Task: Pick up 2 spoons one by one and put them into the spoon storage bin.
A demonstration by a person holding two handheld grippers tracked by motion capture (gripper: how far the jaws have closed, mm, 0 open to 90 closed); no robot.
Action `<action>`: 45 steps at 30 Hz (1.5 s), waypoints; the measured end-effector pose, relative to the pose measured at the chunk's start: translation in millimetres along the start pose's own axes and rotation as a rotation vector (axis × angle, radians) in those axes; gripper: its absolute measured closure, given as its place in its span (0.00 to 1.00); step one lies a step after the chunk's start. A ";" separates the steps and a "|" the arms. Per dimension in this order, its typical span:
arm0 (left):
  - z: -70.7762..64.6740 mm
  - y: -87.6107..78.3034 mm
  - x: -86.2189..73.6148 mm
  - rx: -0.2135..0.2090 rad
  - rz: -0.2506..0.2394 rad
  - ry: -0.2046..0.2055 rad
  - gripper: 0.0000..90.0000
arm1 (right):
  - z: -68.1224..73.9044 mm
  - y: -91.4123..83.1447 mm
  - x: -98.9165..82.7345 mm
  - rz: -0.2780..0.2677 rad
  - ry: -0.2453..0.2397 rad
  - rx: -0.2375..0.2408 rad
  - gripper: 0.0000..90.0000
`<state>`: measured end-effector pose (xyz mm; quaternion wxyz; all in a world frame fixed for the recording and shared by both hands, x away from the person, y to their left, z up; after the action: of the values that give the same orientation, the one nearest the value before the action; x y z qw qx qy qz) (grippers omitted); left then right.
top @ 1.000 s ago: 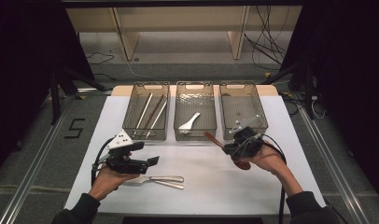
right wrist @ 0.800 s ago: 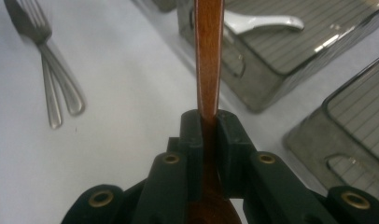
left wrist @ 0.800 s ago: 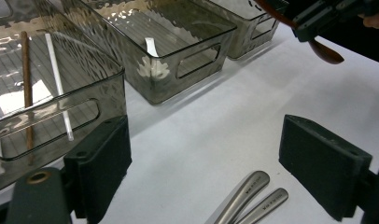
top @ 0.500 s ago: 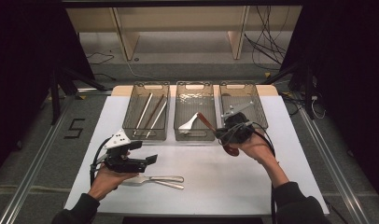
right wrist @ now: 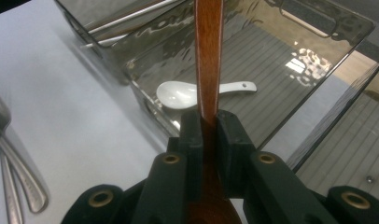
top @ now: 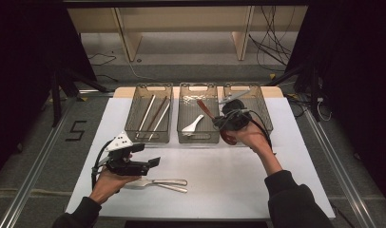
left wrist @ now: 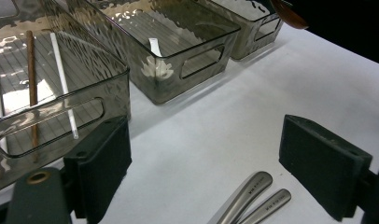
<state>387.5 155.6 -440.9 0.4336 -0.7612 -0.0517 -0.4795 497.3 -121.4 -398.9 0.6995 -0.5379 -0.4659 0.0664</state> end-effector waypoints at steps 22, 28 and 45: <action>0.7 0.2 -0.6 0.001 0.004 0.004 0.18 | -17.7 22.0 39.9 -0.012 0.079 -0.043 0.91; 0.7 0.4 -0.9 0.004 0.007 0.005 0.18 | -19.5 32.8 47.5 -0.001 0.106 -0.054 0.91; -1.0 4.1 -2.5 -0.005 0.027 0.012 0.18 | -22.9 63.3 56.5 0.026 0.155 -0.067 0.91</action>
<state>387.5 153.2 -445.2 0.4384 -0.7599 -0.0378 -0.4785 571.2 -77.5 -417.4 0.7141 -0.5706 -0.4052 0.0177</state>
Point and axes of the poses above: each handheld gripper's, and its own axes: y roughly forward along the jaws, x roughly out of its top, z roughly to its left, the point moved 6 cm from there along y, roughly forward along the jaws, and after that the axes turned 9 degrees about z, right-handed, at the moved point
